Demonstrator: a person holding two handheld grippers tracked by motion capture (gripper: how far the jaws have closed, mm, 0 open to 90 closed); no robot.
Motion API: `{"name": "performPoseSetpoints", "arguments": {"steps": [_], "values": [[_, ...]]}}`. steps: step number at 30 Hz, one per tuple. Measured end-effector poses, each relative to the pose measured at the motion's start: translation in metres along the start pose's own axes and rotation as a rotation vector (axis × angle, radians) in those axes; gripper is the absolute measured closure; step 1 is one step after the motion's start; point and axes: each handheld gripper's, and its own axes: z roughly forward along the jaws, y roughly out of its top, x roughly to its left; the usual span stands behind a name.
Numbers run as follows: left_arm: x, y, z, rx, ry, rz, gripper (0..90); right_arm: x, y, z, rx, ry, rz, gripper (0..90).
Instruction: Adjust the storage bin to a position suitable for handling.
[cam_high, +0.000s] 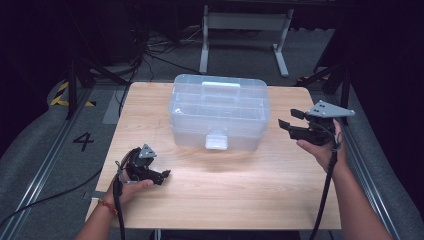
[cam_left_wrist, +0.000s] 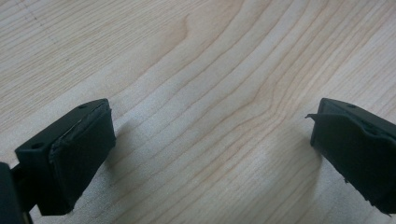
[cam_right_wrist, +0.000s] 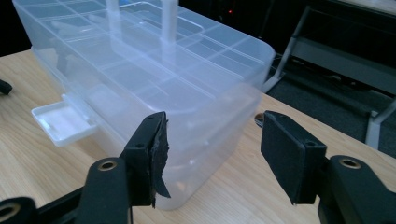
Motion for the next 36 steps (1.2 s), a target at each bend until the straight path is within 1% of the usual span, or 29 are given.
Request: {"name": "performPoseSetpoints", "arguments": {"steps": [3, 8, 14, 15, 17, 18, 19, 23, 26, 28, 30, 32, 33, 36], "values": [[0.000, 0.000, 0.000, 0.001, -0.002, -0.002, 0.4, 0.007, 0.010, 0.011, 0.011, 0.018, -0.025, 42.8], [0.000, 0.000, 0.000, 0.001, -0.002, -0.003, 0.4, 0.020, 0.033, 0.031, 0.022, 0.041, -0.072, 43.6], [0.000, 0.000, 0.000, 0.002, -0.002, -0.003, 0.4, 0.033, 0.057, 0.057, 0.042, 0.056, -0.104, 43.3], [0.000, 0.000, 0.000, 0.002, -0.002, -0.003, 0.4, 0.033, 0.057, 0.057, 0.042, 0.056, -0.104, 43.3], [0.000, 0.000, 0.000, 0.001, -0.002, -0.002, 0.4, 0.036, 0.064, 0.068, 0.053, 0.052, -0.122, 43.4], [0.000, 0.000, 0.000, 0.002, -0.002, -0.003, 0.4, 0.038, 0.069, 0.079, 0.060, 0.056, -0.121, 43.4], [0.000, 0.000, 0.000, 0.002, -0.002, -0.003, 0.4, 0.038, 0.069, 0.079, 0.060, 0.056, -0.121, 43.4], [0.000, 0.000, 0.000, 0.002, -0.002, -0.003, 0.4, 0.039, 0.078, 0.097, 0.070, 0.048, -0.136, 43.7], [0.000, 0.000, 0.000, 0.002, -0.002, -0.003, 0.4, 0.033, 0.083, 0.107, 0.077, 0.043, -0.123, 44.0], [0.000, 0.000, 0.000, 0.002, -0.002, -0.003, 0.4, 0.029, 0.086, 0.113, 0.082, 0.031, -0.125, 43.9], [0.000, 0.000, 0.000, 0.003, -0.002, -0.003, 0.4, 0.025, 0.088, 0.119, 0.091, 0.029, -0.122, 44.2], [0.000, 0.000, 0.000, 0.002, -0.001, -0.003, 0.4, 0.025, 0.089, 0.121, 0.092, 0.028, -0.124, 44.5], [0.000, 0.000, 0.000, 0.002, -0.002, -0.003, 0.4, 0.024, 0.092, 0.125, 0.097, 0.030, -0.120, 44.9], [0.000, 0.000, 0.000, 0.002, -0.002, -0.003, 0.4, 0.024, 0.094, 0.130, 0.108, 0.019, -0.129, 45.8]]}}
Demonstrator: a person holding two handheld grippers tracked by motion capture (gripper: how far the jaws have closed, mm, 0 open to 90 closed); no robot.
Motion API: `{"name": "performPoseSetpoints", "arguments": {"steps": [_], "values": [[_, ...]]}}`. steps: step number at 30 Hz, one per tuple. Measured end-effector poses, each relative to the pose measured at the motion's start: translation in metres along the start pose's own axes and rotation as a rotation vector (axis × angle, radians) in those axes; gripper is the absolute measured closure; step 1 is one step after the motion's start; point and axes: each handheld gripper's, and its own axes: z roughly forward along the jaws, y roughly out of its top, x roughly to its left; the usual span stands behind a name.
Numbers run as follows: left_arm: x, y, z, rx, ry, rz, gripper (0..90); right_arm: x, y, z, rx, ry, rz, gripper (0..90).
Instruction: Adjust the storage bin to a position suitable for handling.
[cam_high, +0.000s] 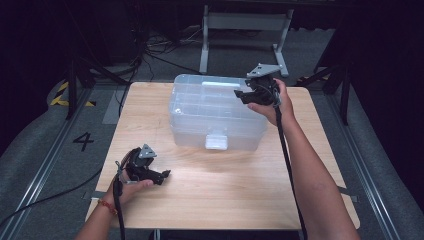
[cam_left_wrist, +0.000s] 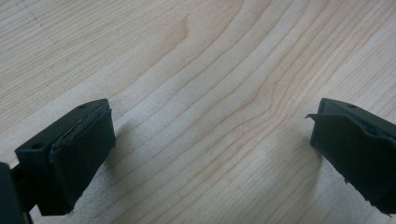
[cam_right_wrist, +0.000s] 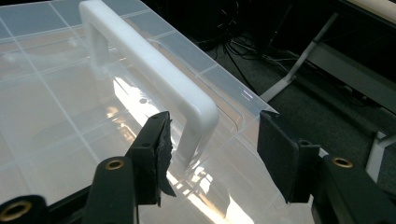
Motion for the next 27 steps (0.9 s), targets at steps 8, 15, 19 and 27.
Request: {"name": "performPoseSetpoints", "arguments": {"steps": [8, 15, 19, 27], "values": [[0.000, 0.000, 0.000, -0.002, 0.000, 0.002, 0.4, -0.002, 0.001, 0.013, 0.019, 0.002, 0.004, 46.6], [0.000, 0.000, 0.000, -0.001, 0.000, 0.001, 0.4, 0.000, 0.004, 0.021, 0.035, 0.000, -0.008, 51.8], [0.000, 0.000, 0.000, 0.000, 0.000, 0.000, 0.4, 0.003, 0.007, 0.023, 0.041, 0.012, -0.024, 59.8], [0.000, 0.000, 0.000, -0.001, -0.001, 0.002, 0.4, 0.009, 0.010, 0.025, 0.063, 0.011, -0.062, 69.4]]}}
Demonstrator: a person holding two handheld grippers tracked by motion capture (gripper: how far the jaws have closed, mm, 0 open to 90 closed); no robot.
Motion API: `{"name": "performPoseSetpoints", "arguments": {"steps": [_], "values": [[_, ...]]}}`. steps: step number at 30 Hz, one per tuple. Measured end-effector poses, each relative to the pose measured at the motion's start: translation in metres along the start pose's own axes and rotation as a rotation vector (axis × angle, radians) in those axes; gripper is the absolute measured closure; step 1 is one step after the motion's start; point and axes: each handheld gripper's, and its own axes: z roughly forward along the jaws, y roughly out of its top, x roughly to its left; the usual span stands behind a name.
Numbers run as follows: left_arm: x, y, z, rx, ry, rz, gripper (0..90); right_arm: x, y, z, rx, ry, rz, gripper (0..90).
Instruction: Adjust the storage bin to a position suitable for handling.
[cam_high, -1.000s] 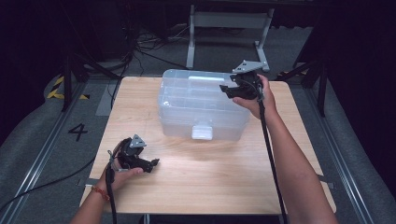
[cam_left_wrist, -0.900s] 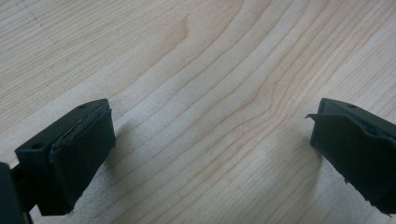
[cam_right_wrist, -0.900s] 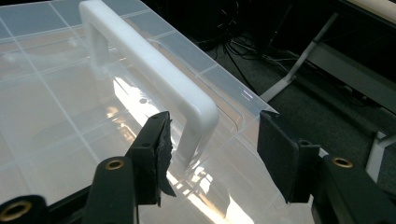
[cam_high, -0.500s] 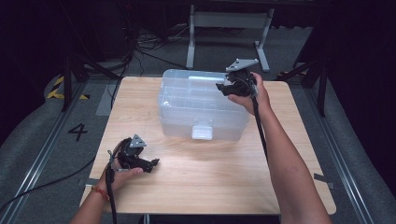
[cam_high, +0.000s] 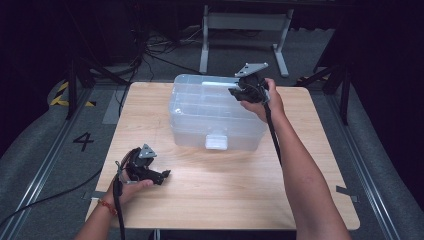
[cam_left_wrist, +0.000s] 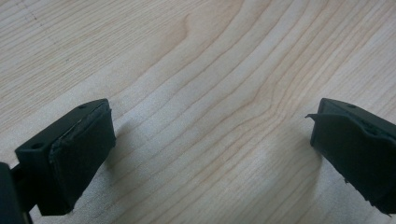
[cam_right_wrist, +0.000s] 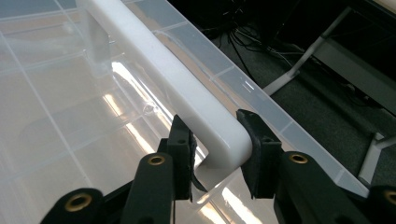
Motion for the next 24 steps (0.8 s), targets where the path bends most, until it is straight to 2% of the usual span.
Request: {"name": "performPoseSetpoints", "arguments": {"steps": [7, 13, 24], "values": [[0.000, 0.000, 0.000, 0.001, 0.000, -0.001, 0.4, 0.001, -0.001, -0.003, 0.012, 0.000, -0.025, 70.9], [0.000, 0.000, 0.000, 0.000, -0.001, 0.000, 0.4, 0.002, -0.002, -0.009, 0.022, 0.029, -0.044, 71.7], [0.000, 0.000, 0.000, 0.002, 0.000, -0.002, 0.4, 0.004, -0.009, -0.019, 0.003, 0.076, -0.063, 73.2]]}}
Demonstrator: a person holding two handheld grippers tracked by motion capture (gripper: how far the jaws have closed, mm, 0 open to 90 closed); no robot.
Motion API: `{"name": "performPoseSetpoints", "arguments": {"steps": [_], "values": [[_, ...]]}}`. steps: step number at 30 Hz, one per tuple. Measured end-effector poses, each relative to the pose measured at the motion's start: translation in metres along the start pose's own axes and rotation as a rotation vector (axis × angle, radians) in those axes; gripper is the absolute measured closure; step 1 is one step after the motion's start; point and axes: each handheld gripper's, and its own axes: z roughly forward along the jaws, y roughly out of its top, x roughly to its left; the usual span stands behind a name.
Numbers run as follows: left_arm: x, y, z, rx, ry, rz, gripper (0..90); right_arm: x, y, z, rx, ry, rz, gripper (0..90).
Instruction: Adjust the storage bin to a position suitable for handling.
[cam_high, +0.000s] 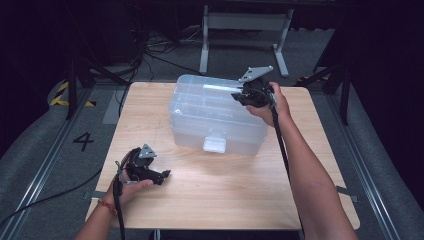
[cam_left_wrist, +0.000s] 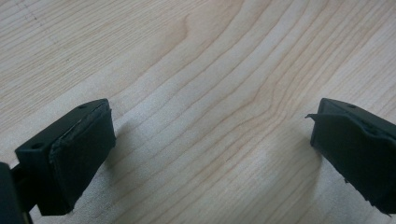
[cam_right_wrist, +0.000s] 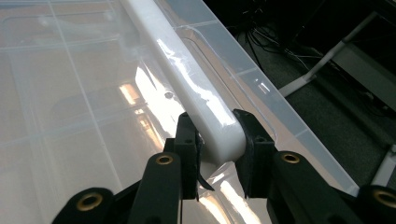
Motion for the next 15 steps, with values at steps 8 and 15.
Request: {"name": "performPoseSetpoints", "arguments": {"steps": [8, 15], "values": [[0.000, 0.000, 0.000, -0.001, 0.000, 0.001, 0.4, 0.003, -0.004, -0.008, -0.010, 0.039, -0.027, 74.8], [0.000, 0.000, 0.000, 0.000, 0.000, -0.001, 0.4, 0.006, -0.012, -0.019, -0.031, 0.079, -0.042, 76.3]]}}
